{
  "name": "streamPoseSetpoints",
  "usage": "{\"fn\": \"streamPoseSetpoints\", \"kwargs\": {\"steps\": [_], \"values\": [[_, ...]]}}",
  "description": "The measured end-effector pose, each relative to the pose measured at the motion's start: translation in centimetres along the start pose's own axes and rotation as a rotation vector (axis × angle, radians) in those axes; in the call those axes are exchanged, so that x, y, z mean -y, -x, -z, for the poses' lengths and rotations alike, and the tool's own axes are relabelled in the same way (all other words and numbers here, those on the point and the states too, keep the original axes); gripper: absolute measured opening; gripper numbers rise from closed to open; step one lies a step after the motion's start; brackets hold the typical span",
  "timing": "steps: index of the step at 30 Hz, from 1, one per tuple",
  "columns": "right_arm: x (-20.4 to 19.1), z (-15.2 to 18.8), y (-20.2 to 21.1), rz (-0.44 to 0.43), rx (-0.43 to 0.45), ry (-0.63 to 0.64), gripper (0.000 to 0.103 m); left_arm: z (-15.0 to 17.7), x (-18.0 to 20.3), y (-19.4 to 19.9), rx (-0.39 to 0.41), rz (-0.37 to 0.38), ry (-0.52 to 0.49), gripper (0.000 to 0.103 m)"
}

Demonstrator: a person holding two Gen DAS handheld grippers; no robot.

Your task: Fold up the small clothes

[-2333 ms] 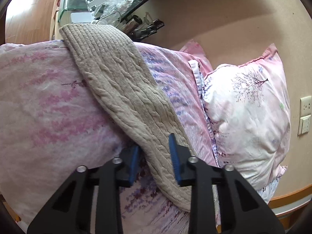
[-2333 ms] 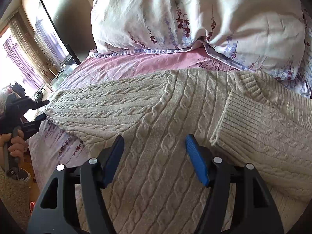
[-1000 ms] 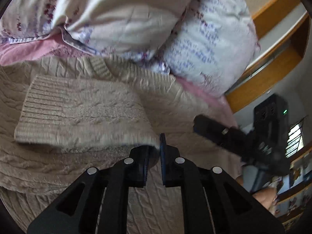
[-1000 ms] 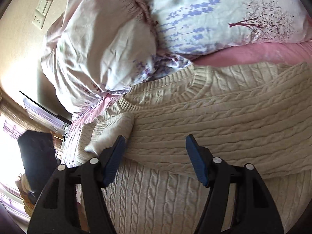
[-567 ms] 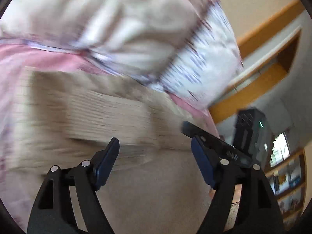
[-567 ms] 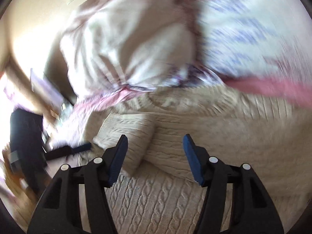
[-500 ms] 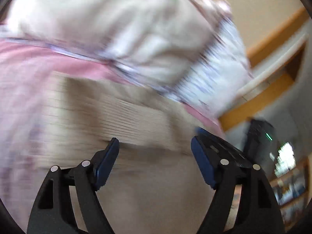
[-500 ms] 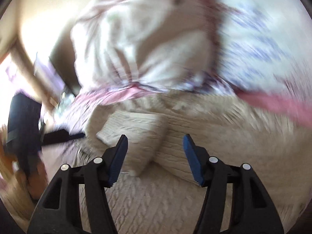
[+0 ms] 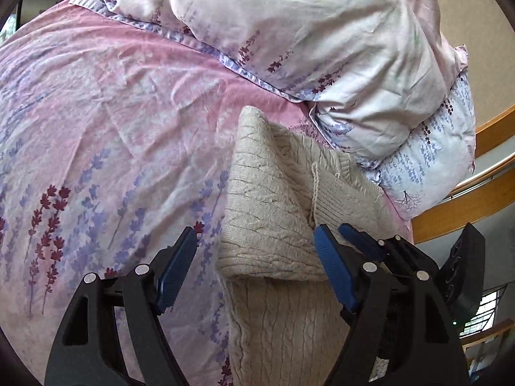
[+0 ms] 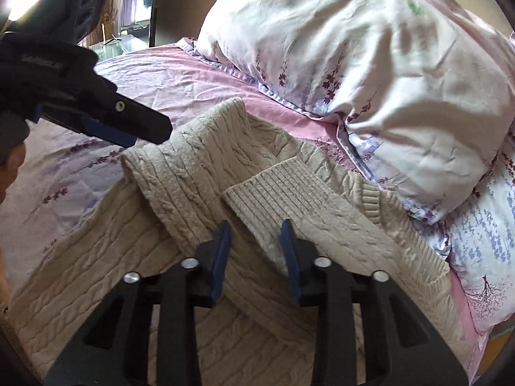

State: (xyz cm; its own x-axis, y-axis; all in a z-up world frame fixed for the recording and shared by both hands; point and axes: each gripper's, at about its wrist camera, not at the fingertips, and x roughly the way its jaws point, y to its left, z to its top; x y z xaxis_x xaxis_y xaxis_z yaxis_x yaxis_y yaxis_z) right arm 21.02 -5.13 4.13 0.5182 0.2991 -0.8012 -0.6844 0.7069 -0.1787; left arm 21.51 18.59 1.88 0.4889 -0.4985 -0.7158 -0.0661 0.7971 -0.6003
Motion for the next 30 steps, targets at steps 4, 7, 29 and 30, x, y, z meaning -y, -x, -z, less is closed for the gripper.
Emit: {"fn": "streamPoseSetpoints", "kwargs": {"steps": [4,7,29,30], "values": [[1.5,0.1,0.9,0.016,0.046,-0.067,0.005,-0.2,0.2,-0.4,-0.011,0.009,-0.004,0.076],[3.9,0.6,2.7,0.043,0.117,-0.169,0.005,-0.2,0.4,-0.9,-0.016,0.015,-0.001,0.076],[23.5,22.6,5.6,-0.382,0.192,-1.34,0.042,-0.3,1.0,-1.8,-0.026,0.026,-0.002,0.076],[23.8,22.4,5.5,-0.375,0.19,-1.343,0.042,-0.3,1.0,-1.9,-0.026,0.026,-0.001,0.075]]}}
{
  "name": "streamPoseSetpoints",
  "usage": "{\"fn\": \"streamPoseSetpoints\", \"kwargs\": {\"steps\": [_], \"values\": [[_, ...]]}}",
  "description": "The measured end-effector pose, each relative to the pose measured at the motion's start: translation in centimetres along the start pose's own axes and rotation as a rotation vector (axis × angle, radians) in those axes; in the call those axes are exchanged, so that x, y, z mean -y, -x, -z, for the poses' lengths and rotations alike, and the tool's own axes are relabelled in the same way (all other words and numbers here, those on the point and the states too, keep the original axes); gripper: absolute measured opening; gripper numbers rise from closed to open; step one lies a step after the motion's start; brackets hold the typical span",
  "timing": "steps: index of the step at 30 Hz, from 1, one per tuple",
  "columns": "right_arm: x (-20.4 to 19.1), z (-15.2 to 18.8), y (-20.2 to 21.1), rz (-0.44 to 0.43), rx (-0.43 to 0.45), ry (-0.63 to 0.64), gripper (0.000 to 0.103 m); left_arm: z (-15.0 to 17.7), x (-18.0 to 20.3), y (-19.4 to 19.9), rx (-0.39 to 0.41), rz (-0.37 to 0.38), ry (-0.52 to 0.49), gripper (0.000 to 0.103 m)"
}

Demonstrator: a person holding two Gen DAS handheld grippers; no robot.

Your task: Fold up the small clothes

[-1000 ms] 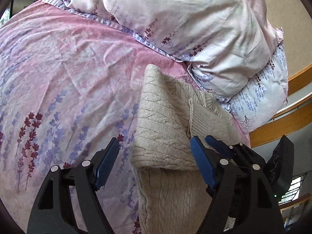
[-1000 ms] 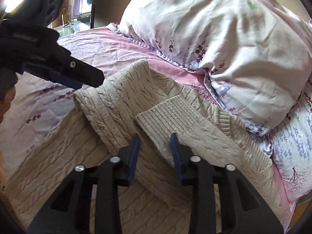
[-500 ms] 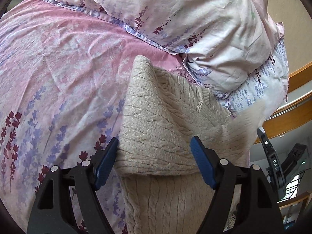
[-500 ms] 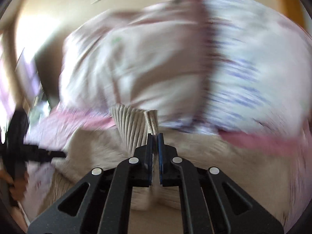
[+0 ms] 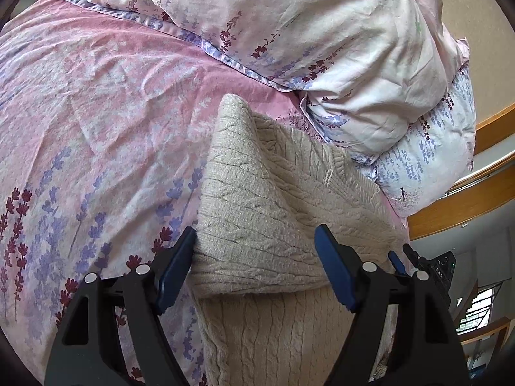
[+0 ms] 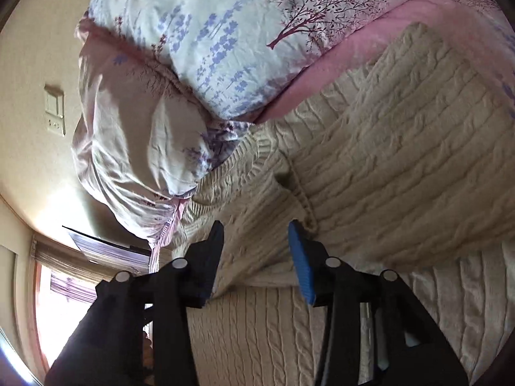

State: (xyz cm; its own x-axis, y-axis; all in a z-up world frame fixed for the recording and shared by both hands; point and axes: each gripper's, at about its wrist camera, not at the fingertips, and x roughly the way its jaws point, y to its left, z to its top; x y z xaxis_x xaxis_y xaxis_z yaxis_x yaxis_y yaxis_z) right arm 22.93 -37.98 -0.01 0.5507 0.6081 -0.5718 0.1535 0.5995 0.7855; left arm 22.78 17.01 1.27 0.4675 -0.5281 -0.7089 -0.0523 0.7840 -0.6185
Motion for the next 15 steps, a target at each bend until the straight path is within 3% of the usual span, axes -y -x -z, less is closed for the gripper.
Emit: {"fn": "streamPoseSetpoints", "kwargs": {"steps": [4,10,15], "values": [[-0.7,-1.4,0.9,0.102,0.085,0.053,0.043,-0.1,-0.2,0.0,0.0,0.003,0.007,0.074],[-1.3,-2.0,-1.4,0.138,0.001,0.124,0.044,-0.1,-0.3,0.0,-0.002,-0.001,-0.002,0.074],[-1.1,-1.9,-2.1,0.17,0.007,0.131,0.042,-0.1,-0.3,-0.1,-0.002,0.001,-0.002,0.074]]}}
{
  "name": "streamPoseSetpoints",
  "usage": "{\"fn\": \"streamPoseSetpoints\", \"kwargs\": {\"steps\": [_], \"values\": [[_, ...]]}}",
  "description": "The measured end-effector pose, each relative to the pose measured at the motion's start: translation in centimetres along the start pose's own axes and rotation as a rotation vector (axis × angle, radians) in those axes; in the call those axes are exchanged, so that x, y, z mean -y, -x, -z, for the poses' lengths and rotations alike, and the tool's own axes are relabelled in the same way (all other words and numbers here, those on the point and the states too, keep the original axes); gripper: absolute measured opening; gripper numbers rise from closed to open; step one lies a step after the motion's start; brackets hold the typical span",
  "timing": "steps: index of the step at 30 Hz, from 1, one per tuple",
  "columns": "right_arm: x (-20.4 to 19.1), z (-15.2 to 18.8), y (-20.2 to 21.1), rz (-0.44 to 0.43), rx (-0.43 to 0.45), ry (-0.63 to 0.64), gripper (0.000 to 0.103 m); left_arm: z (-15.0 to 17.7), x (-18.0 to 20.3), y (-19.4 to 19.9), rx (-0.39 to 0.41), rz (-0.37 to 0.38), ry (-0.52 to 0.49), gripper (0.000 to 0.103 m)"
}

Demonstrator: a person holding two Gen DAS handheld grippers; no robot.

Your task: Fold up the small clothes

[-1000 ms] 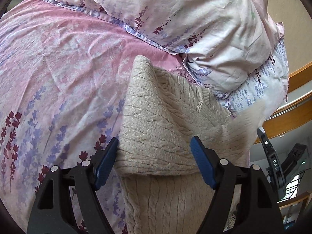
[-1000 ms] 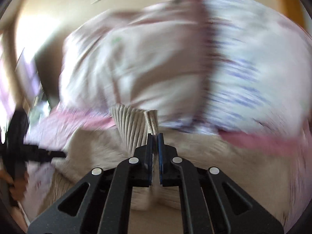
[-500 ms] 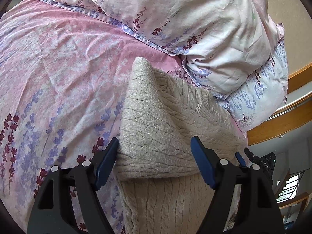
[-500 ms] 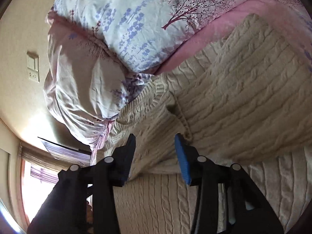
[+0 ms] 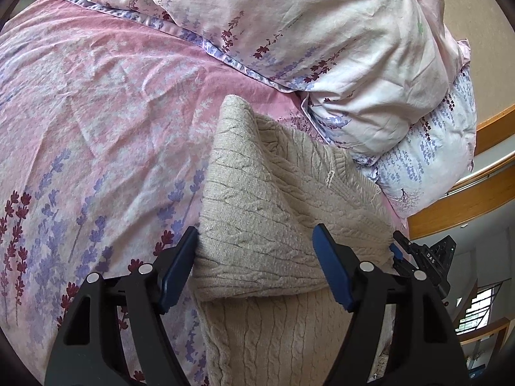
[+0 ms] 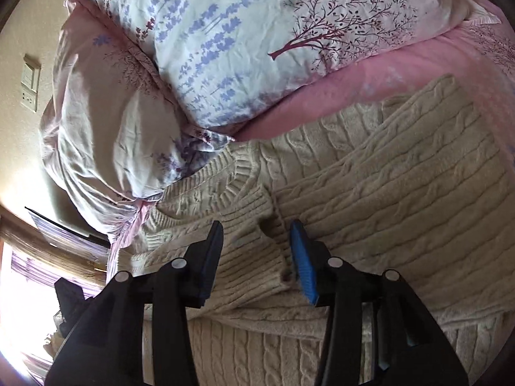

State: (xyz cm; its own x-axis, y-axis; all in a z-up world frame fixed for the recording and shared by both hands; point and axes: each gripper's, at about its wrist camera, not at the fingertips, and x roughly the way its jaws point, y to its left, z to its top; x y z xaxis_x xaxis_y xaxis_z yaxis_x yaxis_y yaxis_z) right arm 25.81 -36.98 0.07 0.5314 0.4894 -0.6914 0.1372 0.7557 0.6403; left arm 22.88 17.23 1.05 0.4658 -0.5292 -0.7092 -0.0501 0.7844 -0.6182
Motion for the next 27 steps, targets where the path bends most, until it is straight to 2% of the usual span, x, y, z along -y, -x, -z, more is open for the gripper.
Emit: {"fn": "streamPoseSetpoints", "kwargs": {"steps": [5,7,9,13,17,20,23,25,27], "values": [[-0.7,0.0,-0.3,0.021,-0.024,0.051,0.041,0.0,0.0,-0.1,-0.001,0.001,-0.002,0.074],[-0.9,0.1,-0.5,0.006,-0.052,0.062,0.018,-0.1,0.0,-0.1,-0.001,0.001,-0.004,0.074],[-0.8,0.1,-0.7,0.0,-0.067,0.052,0.017,-0.1,0.1,-0.1,-0.002,-0.001,-0.007,0.074],[-1.3,0.4,-0.8,-0.008,-0.052,0.079,0.008,-0.1,0.1,-0.2,-0.003,0.0,-0.006,0.074],[-3.0,0.1,0.9,-0.052,0.025,0.115,0.008,-0.2,0.1,-0.3,-0.003,0.0,-0.001,0.074],[-5.2,-0.2,2.4,-0.045,0.077,0.194,0.007,-0.3,0.1,-0.4,0.0,-0.003,0.002,0.073],[-7.0,-0.3,2.8,-0.037,0.089,0.249,0.007,-0.5,0.0,-0.6,0.002,-0.012,0.009,0.064],[-7.8,-0.3,2.9,-0.02,0.102,0.277,0.007,-0.9,-0.3,-0.8,-0.002,-0.015,0.03,0.054],[-7.9,-0.5,3.3,-0.002,0.126,0.282,0.007,-1.4,-0.7,-0.9,0.001,-0.008,0.056,0.05]]}}
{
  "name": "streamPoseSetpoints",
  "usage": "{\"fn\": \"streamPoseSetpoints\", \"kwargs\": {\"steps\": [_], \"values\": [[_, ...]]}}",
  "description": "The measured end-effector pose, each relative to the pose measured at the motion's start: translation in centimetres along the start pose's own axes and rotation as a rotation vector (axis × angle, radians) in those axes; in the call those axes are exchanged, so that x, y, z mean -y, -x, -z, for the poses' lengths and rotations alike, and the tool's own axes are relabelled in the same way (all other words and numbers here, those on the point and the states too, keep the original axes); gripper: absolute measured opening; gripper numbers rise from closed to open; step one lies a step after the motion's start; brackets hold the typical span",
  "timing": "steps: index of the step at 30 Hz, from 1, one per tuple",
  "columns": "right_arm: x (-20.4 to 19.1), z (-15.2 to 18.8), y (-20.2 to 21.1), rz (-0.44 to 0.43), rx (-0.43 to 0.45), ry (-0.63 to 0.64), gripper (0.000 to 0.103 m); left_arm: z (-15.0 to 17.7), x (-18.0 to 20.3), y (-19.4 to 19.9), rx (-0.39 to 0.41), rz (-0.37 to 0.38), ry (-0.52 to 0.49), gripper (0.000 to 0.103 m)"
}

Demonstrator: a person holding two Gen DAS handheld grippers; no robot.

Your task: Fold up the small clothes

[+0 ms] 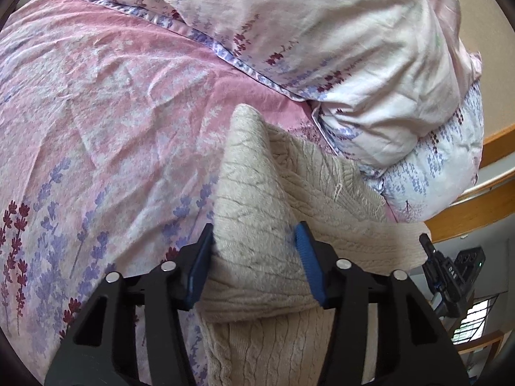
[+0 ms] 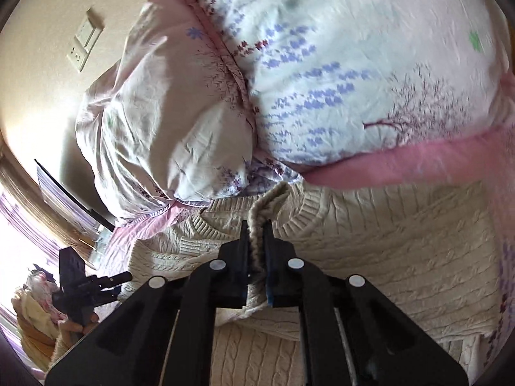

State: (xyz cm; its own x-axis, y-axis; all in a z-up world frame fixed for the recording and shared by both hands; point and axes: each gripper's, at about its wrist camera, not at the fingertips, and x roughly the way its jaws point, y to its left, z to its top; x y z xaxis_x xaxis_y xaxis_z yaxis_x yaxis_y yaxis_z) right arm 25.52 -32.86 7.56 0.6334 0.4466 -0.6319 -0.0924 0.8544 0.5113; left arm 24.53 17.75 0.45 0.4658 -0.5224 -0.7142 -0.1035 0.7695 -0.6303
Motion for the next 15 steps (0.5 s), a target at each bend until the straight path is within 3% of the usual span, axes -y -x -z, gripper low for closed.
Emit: {"fn": "streamPoseSetpoints", "kwargs": {"steps": [6,14,15], "values": [[3.0,-1.5,3.0,0.024,0.089,-0.08,0.007,-0.5,0.4,-0.1,-0.001,-0.01,-0.016,0.049],[8.0,1.0,2.0,0.111,-0.021,-0.217,0.006,-0.4,2.6,-1.8,-0.013,-0.062,-0.088,0.049],[8.2,1.2,1.9,0.108,-0.028,-0.228,0.006,-0.4,2.7,-1.9,-0.012,-0.067,-0.093,0.046]]}}
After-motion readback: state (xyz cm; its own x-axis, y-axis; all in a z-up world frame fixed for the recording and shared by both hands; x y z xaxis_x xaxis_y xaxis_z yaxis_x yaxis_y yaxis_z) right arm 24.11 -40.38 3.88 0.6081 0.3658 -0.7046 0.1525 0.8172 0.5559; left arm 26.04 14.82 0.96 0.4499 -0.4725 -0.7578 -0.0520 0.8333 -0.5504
